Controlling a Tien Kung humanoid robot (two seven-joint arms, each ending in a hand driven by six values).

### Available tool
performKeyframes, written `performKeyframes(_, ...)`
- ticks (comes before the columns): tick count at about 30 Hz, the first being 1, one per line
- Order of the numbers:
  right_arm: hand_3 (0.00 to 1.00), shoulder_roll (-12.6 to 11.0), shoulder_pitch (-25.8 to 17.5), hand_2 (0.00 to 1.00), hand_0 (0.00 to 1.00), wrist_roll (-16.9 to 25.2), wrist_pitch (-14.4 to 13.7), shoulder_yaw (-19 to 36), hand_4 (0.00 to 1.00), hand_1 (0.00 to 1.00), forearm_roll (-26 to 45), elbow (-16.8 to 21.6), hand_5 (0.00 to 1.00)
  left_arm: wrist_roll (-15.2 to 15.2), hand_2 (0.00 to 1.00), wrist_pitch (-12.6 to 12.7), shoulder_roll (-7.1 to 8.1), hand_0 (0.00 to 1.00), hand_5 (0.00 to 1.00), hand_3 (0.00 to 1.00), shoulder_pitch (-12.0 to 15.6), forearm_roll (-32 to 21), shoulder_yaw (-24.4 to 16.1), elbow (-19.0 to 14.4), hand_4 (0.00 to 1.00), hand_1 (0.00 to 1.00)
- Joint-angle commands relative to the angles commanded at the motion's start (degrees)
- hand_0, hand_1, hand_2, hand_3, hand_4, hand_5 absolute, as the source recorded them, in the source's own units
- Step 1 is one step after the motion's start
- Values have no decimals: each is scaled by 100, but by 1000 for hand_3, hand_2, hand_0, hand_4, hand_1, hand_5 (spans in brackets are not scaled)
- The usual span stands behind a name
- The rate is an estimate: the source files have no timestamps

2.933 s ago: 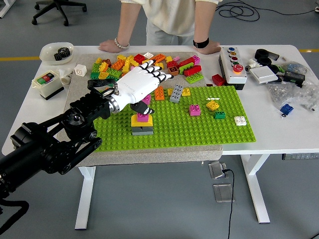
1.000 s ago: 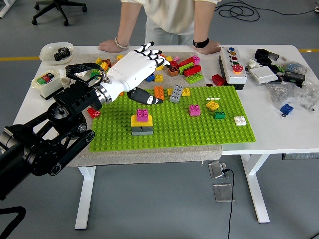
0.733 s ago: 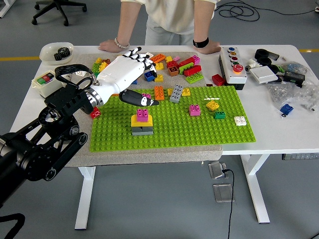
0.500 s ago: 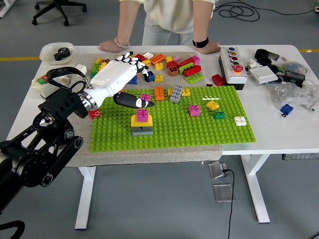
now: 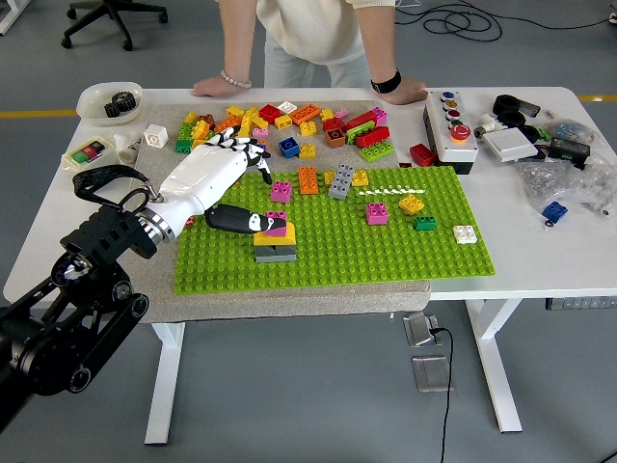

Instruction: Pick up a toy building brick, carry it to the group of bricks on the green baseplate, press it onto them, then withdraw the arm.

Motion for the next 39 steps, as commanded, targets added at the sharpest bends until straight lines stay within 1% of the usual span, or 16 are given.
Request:
performKeyframes(4,641,-1,-4,682,744,-1,-3,0,844,639,-2,0,520,7,778,51,41,998,612,516,164,0,127,-152,998,904)
performKeyframes(10,640,6,-2,681,745,-1,-2,-14,844,639,-2,0,520,21,777,84,13,998,610,520,268,0,253,-159,998,903)
performKeyframes(15,640,5,2,682,745,-2,-1,-22,844,640,-5,0,520,24,780,108,-35,998,608,525,256,0,317,-92,998,902)
performKeyframes(26,640,1,14,682,745,-2,-2,-26,844,640,3,0,520,-7,784,181,-99,998,602,540,137,0,362,148,998,902)
performKeyframes(39,640,-1,23,682,745,-3,-5,-24,844,640,8,0,520,-11,784,206,-112,998,600,542,122,0,397,319,998,897)
